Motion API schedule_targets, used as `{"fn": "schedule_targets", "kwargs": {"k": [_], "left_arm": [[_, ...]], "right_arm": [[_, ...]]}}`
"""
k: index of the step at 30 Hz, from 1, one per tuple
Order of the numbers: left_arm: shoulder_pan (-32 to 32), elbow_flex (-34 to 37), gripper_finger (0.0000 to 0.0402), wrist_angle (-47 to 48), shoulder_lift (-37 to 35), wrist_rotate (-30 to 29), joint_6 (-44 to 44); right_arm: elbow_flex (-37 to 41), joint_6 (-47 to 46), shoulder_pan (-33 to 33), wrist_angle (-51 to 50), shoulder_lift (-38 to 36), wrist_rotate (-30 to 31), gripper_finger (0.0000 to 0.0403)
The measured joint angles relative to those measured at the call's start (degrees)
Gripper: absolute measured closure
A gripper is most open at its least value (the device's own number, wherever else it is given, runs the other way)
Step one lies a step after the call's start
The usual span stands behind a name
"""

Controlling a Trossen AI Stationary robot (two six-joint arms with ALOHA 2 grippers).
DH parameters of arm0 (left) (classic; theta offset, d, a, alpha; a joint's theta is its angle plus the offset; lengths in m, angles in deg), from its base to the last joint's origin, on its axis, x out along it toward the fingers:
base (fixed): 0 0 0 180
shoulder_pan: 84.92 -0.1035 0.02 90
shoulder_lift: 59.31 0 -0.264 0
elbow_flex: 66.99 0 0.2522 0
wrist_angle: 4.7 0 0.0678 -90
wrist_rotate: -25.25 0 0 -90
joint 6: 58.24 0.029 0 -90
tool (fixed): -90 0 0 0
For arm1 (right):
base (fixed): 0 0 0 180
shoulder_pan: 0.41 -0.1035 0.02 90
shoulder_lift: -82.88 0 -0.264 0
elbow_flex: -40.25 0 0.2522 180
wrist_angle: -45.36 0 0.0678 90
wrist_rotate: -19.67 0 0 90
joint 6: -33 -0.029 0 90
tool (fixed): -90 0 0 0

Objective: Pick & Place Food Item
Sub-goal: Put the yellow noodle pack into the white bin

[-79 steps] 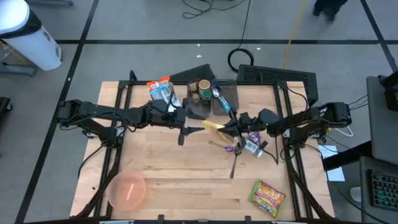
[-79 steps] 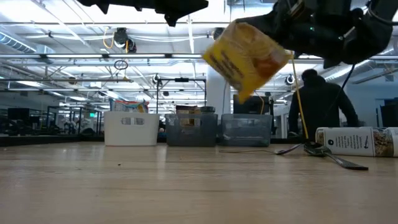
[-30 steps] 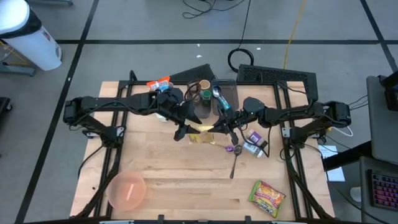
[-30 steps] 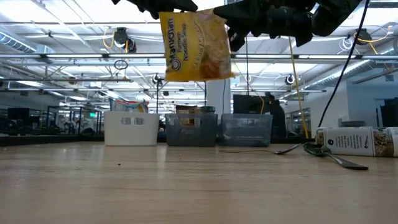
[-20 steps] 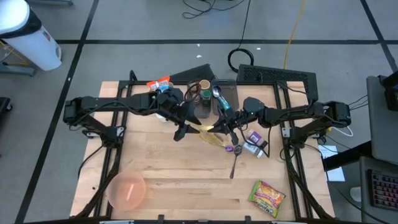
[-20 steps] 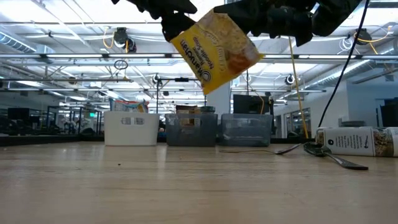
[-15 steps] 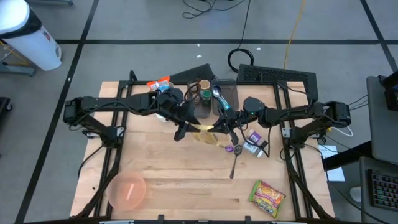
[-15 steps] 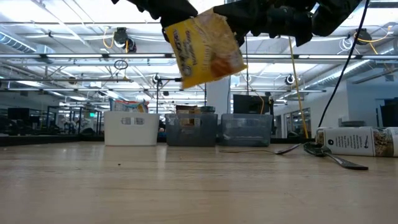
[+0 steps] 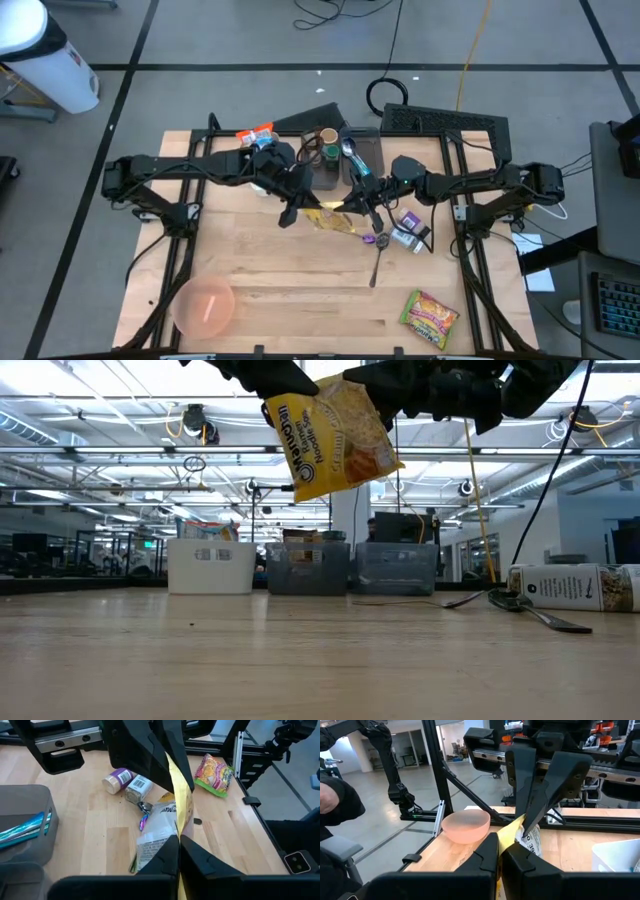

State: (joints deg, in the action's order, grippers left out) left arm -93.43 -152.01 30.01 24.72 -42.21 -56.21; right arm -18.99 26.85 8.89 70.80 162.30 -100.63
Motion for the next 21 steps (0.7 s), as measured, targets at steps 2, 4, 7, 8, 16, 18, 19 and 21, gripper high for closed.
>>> {"fn": "schedule_targets", "kwargs": {"k": [2,4,7,8,16,18,19,21], "left_arm": [[0.0,0.0,0.0391,0.07,0.0,0.02,1.15],[0.1,0.0,0.0394,0.1,0.0,0.0,2.61],[0.49,0.0,0.0397,0.2,0.0,-0.02,5.57],[0.67,0.0,0.0398,0.22,0.0,-0.02,6.41],[0.76,0.0,0.0399,0.74,0.0,-0.06,7.23],[0.76,0.01,0.04,1.05,0.0,-0.09,7.24],[0.76,0.02,0.04,1.07,0.0,-0.09,7.25],[0.72,0.02,0.04,1.11,0.0,-0.11,7.25]], "right_arm": [[0.0,0.02,0.0,0.0,0.0,0.0,0.0403],[0.0,0.02,0.0,0.0,0.0,0.0,0.0403],[0.01,0.13,0.0,0.0,0.0,-0.01,0.0403],[0.01,0.53,0.0,0.0,0.0,-0.02,0.0403],[0.01,1.53,-0.02,1.29,0.0,0.05,0.0389],[0.01,1.63,-0.02,1.48,0.0,0.01,0.0377],[0.01,1.81,-0.02,1.65,0.0,0.0,0.0371],[0.01,1.92,-0.02,2.19,0.0,0.0,0.0355]]}}
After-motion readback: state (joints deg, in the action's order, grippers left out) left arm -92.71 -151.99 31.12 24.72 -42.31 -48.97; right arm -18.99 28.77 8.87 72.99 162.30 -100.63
